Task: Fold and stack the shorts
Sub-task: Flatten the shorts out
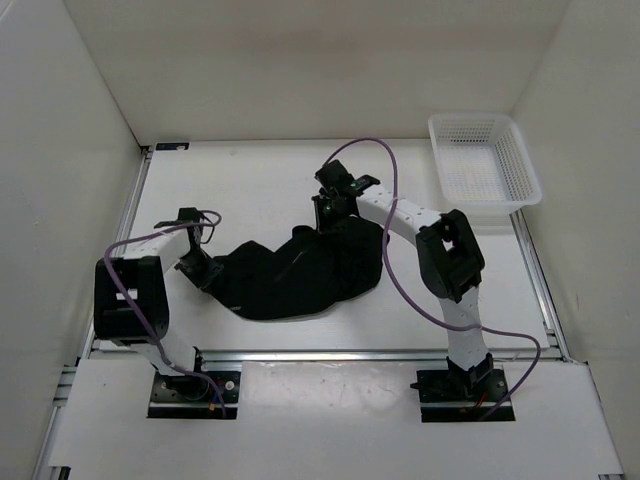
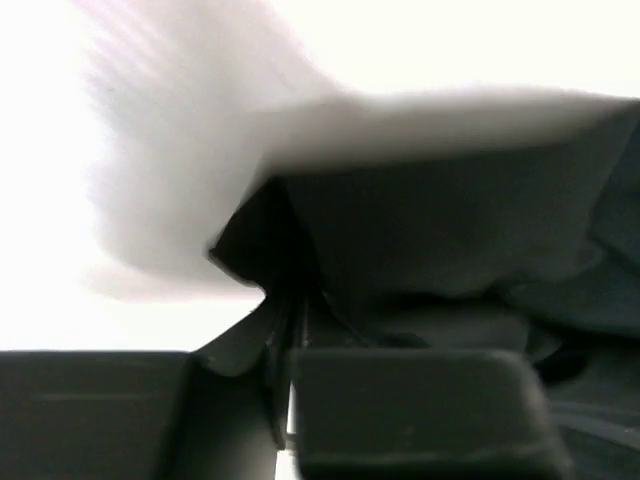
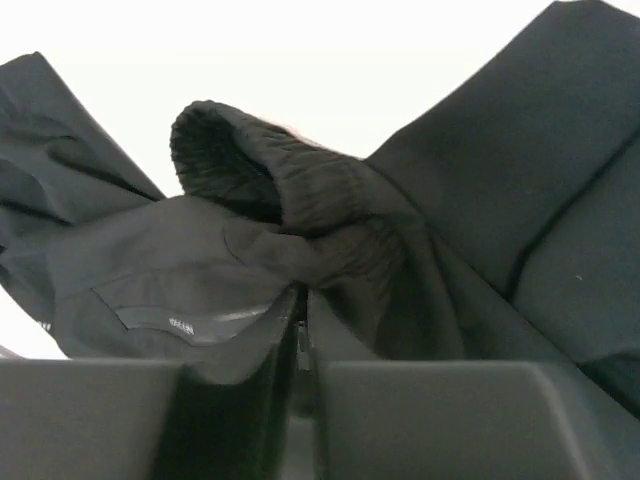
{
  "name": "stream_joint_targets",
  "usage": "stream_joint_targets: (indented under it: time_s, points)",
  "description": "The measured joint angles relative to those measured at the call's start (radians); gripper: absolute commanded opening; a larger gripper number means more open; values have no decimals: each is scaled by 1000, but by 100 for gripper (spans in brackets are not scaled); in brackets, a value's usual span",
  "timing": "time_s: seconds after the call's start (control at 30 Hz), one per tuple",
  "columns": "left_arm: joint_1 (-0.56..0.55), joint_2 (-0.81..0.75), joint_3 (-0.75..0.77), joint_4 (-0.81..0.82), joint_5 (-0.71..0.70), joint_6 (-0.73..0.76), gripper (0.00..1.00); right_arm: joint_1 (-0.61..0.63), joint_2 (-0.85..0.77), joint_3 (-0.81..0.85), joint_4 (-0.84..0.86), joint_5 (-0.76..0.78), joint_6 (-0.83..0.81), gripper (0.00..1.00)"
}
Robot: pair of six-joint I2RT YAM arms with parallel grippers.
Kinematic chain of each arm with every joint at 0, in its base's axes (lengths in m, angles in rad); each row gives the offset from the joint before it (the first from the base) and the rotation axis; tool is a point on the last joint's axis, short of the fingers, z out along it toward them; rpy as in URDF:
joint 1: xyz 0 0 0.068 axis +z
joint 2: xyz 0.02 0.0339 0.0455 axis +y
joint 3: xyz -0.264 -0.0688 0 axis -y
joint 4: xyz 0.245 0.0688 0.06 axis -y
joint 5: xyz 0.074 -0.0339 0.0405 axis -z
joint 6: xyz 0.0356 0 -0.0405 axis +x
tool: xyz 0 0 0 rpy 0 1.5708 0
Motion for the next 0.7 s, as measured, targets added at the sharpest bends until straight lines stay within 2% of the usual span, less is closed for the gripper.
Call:
stream_joint_targets:
  time_s: [0.13,0.2,0.37,0.47,0.57,0.6,0.7]
  points:
    - [4,53,59,-3,54,31,10,-5,3,89,-53,2,-2,0]
    - [4,62,146,-32,75,38,10,-13,2,167,-66,13,-6,0]
    - [-8,64,517,-107,105,41,10,-69,-39,419,-92,69,-47,0]
    - [-21,61,730,-144,117,40,10,-109,-139,474,-90,128,-79,0]
    - [-29,31,830,-158,128,41,10,-128,-270,459,-84,150,-101,50]
    - [-30,13,835,-167,130,41,10,-128,-304,446,-77,142,-106,75]
    - [-30,-13,826,-195,137,40,10,-126,-358,396,-62,66,-118,88]
